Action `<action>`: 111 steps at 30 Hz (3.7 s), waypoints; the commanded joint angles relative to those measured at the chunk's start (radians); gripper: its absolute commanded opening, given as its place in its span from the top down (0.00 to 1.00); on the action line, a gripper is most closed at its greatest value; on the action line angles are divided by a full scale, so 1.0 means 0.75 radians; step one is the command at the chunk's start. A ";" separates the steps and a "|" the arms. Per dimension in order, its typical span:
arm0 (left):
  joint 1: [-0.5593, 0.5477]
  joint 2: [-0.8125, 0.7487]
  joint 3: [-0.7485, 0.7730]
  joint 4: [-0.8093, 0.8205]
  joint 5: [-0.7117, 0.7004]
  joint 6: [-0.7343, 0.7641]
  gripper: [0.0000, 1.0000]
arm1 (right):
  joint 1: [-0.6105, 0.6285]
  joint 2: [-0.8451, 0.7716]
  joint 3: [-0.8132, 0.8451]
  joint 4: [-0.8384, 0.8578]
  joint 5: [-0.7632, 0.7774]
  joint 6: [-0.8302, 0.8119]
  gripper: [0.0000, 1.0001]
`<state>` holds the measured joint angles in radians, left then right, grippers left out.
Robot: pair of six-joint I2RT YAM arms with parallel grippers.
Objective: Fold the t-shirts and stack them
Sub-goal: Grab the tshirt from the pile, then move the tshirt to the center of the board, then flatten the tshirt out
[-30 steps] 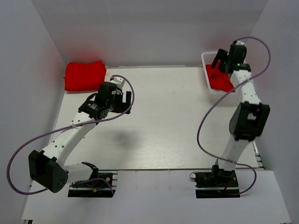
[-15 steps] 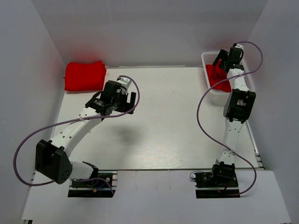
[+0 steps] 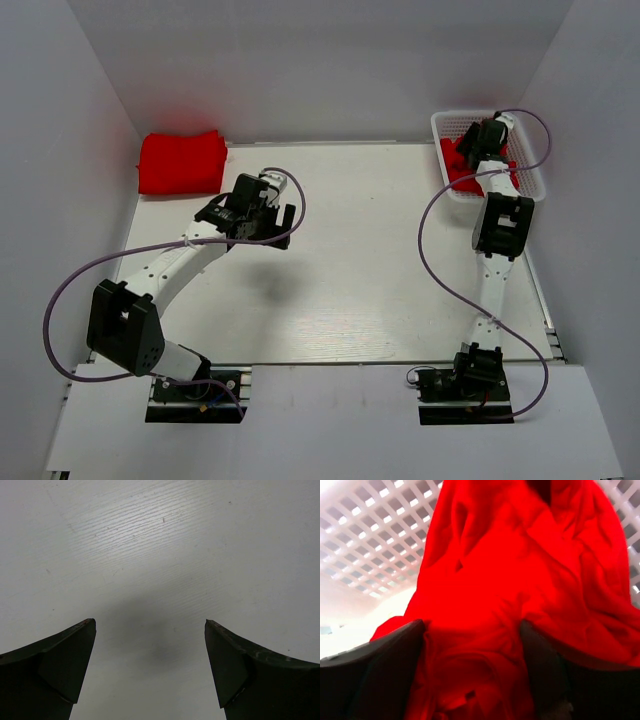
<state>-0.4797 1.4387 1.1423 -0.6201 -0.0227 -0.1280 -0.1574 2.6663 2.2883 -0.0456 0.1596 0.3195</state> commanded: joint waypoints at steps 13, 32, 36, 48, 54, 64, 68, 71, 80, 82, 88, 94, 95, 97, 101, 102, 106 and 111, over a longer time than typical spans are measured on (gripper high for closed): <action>0.010 -0.063 0.054 0.066 0.030 -0.011 0.00 | -0.013 -0.370 -0.174 0.235 -0.008 -0.108 1.00; 0.010 -0.286 0.054 -0.098 -0.166 -0.234 0.00 | 0.064 -1.186 -0.315 -0.066 -0.549 -0.318 1.00; 0.010 -0.374 0.023 -0.192 -0.248 -0.300 0.00 | 0.134 -1.303 -0.282 -0.215 -0.765 -0.285 1.00; 0.010 -0.626 -0.071 -0.402 -0.279 -0.384 0.00 | 0.508 -1.598 -0.945 -0.103 -1.037 -0.170 1.00; 0.010 -0.652 -0.044 -0.435 -0.279 -0.416 0.00 | 0.774 -1.557 -1.449 0.089 -0.951 -0.142 1.00; 0.010 -0.652 -0.122 -0.364 -0.215 -0.455 0.00 | 0.834 -1.626 -1.656 -0.072 -0.510 -0.111 0.10; 0.010 -0.652 -0.185 -0.278 -0.162 -0.455 0.00 | 0.827 -1.802 -1.695 -0.162 -0.391 -0.105 0.10; 0.010 -0.652 -0.220 -0.223 -0.087 -0.437 0.00 | 0.825 -1.912 -1.719 -0.239 -0.342 -0.105 0.10; -0.017 -0.507 -0.461 0.090 0.107 -0.288 0.00 | 0.819 -2.093 -1.891 -0.459 -0.001 0.048 0.10; -0.017 -0.460 -0.504 0.212 0.236 -0.267 0.00 | 0.817 -2.089 -1.910 -0.491 0.106 0.109 0.10; -0.080 -0.262 -0.556 0.430 0.402 -0.179 0.05 | 0.795 -2.011 -1.928 -0.541 0.178 0.202 0.10; -0.146 -0.153 -0.596 0.626 0.372 -0.144 0.06 | 0.772 -1.890 -1.920 -0.545 0.112 0.200 0.10; -0.164 -0.141 -0.611 0.695 0.358 -0.144 0.06 | 0.768 -1.880 -1.922 -0.543 0.104 0.198 0.10; -0.176 -0.092 -0.611 0.737 0.325 -0.144 0.09 | 0.764 -1.835 -1.914 -0.539 0.088 0.202 0.10; -0.189 0.016 -0.597 0.831 0.310 -0.118 0.17 | 0.750 -1.813 -1.930 -0.514 0.076 0.214 0.10; -0.203 0.039 -0.580 0.831 0.310 -0.118 0.18 | 0.752 -1.810 -1.932 -0.502 0.080 0.222 0.10; -0.215 0.119 -0.525 0.819 0.323 -0.085 0.36 | 0.735 -1.800 -1.936 -0.477 0.076 0.226 0.10; -0.215 0.135 -0.525 0.863 0.337 -0.085 0.69 | 0.727 -1.753 -1.947 -0.416 0.037 0.182 0.10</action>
<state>-0.6373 1.5585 0.7155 -0.0265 0.2176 -0.2070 0.3939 1.3254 0.8349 -0.4164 0.2058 0.4683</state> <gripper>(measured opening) 0.340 0.904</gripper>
